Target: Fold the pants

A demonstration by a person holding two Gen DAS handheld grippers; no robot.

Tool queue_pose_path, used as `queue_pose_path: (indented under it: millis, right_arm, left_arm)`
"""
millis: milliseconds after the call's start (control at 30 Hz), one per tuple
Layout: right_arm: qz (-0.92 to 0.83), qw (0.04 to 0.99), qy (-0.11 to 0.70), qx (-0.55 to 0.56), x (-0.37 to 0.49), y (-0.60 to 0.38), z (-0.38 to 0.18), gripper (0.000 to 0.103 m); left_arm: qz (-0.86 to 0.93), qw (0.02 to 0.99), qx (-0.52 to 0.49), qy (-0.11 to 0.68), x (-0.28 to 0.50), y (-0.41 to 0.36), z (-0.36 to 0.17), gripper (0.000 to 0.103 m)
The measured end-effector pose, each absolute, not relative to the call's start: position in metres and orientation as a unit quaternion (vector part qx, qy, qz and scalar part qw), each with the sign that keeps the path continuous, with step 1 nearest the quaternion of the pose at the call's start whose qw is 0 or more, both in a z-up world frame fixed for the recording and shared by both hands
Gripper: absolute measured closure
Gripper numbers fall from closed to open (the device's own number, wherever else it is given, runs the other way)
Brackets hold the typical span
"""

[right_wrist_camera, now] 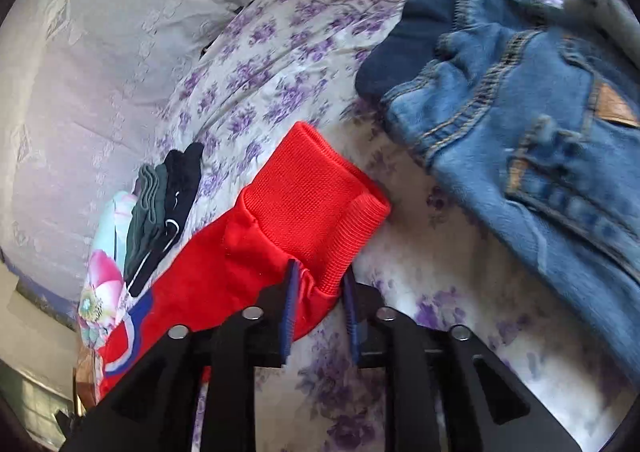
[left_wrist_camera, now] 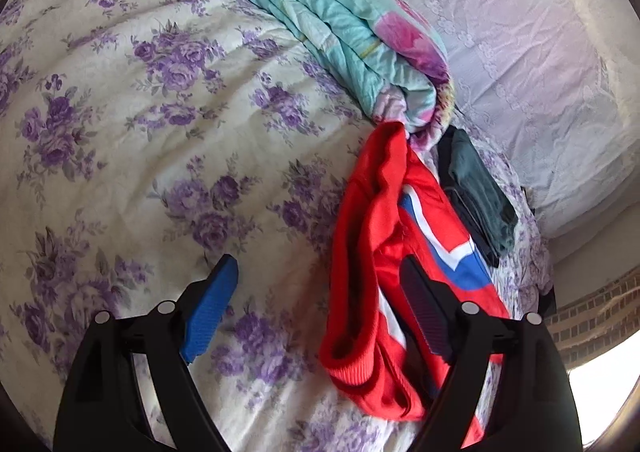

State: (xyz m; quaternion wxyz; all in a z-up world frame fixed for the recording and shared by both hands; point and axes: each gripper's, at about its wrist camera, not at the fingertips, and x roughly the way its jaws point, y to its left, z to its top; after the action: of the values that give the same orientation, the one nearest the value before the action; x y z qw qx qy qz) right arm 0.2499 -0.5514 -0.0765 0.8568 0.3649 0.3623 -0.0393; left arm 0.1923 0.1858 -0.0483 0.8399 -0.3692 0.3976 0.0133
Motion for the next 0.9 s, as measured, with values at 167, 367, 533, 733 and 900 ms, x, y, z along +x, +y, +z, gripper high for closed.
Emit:
queue_pose_path:
  millis: [167, 367, 533, 733, 900]
  right_arm:
    - [-0.068, 0.897, 0.297, 0.321, 0.214, -0.533, -0.041, 0.036]
    - [-0.032, 0.88, 0.362, 0.304, 0.228, -0.511, -0.062, 0.033]
    - [-0.029, 0.882, 0.353, 0.311, 0.224, -0.509, -0.061, 0.03]
    - [0.024, 0.884, 0.316, 0.343, 0.181, -0.496, -0.045, 0.03]
    - [0.084, 0.891, 0.333, 0.297, 0.127, -0.476, -0.02, 0.026]
  left_arm:
    - [-0.006, 0.844, -0.351, 0.406, 0.171, 0.176, -0.052, 0.022]
    - [-0.034, 0.85, -0.347, 0.395, 0.15, 0.162, -0.054, 0.023]
    - [-0.072, 0.83, -0.366, 0.415, 0.171, 0.144, -0.061, 0.083]
    - [-0.065, 0.832, -0.365, 0.413, 0.177, 0.136, -0.062, 0.096]
    - [-0.046, 0.835, -0.395, 0.38, 0.141, 0.169, -0.048, 0.099]
